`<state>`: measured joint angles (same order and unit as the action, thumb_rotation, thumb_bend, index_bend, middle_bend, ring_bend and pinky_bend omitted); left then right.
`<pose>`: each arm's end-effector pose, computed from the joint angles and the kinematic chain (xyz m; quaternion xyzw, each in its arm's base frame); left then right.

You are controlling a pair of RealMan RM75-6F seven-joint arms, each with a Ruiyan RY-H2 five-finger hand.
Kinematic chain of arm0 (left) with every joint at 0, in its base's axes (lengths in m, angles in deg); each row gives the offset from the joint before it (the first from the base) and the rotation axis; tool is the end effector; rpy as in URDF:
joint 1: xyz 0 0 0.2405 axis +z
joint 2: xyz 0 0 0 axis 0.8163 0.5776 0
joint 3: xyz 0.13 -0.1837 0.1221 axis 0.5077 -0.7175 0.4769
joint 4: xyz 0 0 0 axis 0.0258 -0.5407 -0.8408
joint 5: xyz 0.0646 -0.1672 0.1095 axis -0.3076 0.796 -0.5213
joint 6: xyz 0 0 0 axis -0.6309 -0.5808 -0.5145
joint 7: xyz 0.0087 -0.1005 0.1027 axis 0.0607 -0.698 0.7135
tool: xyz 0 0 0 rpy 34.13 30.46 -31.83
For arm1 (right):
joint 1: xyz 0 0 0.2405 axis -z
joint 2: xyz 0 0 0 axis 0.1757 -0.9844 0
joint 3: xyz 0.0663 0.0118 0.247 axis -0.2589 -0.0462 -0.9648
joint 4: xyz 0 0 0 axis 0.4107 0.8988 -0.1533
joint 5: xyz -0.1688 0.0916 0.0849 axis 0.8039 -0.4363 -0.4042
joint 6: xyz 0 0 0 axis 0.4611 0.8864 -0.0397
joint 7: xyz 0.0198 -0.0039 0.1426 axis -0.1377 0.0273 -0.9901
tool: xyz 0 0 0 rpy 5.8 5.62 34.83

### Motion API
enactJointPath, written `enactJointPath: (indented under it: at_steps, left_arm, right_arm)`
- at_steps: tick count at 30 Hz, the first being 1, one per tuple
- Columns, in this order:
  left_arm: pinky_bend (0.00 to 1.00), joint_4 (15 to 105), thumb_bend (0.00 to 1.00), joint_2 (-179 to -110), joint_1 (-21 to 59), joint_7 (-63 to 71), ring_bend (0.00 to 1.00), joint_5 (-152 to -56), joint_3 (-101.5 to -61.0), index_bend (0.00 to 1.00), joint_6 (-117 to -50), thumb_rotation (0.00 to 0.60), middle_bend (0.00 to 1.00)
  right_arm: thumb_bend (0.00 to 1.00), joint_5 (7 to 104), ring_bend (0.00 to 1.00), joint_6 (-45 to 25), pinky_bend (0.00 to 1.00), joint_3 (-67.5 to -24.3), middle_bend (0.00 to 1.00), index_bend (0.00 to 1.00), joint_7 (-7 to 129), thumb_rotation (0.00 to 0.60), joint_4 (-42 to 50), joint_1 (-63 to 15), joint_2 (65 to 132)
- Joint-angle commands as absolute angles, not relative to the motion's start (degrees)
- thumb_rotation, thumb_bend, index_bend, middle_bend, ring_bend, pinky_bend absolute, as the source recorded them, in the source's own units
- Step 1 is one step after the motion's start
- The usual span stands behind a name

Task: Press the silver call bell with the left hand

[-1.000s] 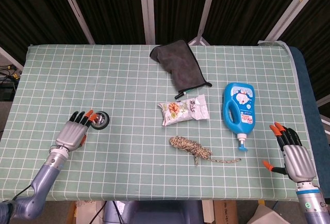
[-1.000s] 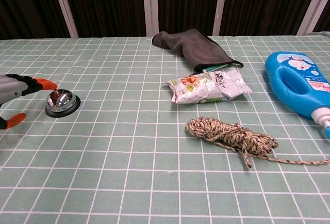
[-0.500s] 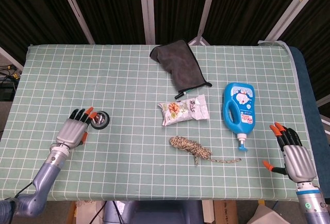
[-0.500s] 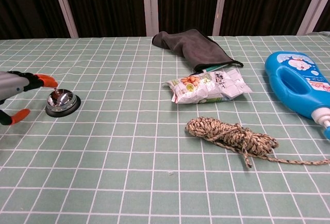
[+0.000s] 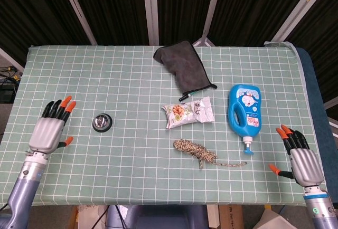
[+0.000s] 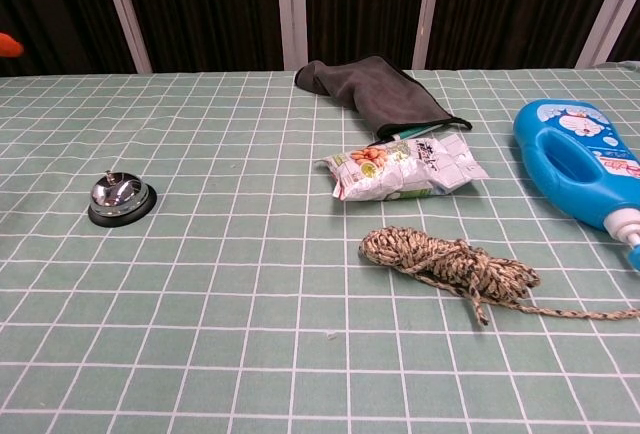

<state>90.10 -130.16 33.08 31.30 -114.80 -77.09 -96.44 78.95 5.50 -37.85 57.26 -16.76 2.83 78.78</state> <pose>-0.2371 0.2558 0.1114 -0.6688 -0.3248 -0.3272 0.5832 -0.3002 -0.1899 0.1428 0.6005 -0.4428 0.4026 0.5303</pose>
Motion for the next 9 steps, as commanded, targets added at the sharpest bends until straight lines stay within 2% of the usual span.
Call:
enactJointPath:
  at_steps: [1, 5, 9]
  left_arm:
    - [0.0, 92.2, 0.17, -127.4, 40.2, 28.6, 0.0, -119.1, -73.0, 0.0, -104.5, 0.6, 0.0]
    - [0.0, 89.7, 0.17, -126.5, 45.6, 25.6, 0.0, -121.1, -69.6, 0.0, -109.1, 0.6, 0.0]
    - [0.0, 88.7, 0.17, -125.3, 48.3, 22.3, 0.0, -121.5, -68.6, 0.0, -110.7, 0.6, 0.0]
  right_arm:
    - [0.22, 79.2, 0.0, 5.8, 0.0, -37.9, 0.0, 0.0, 57.6, 0.6, -16.6, 2.8, 78.9]
    - [0.22, 79.5, 0.0, 6.0, 0.0, -37.8, 0.0, 0.0, 58.1, 0.6, -16.4, 2.9, 79.2]
    - [0.22, 79.4, 0.0, 6.0, 0.0, -37.8, 0.0, 0.0, 58.2, 0.6, -16.4, 2.9, 79.2]
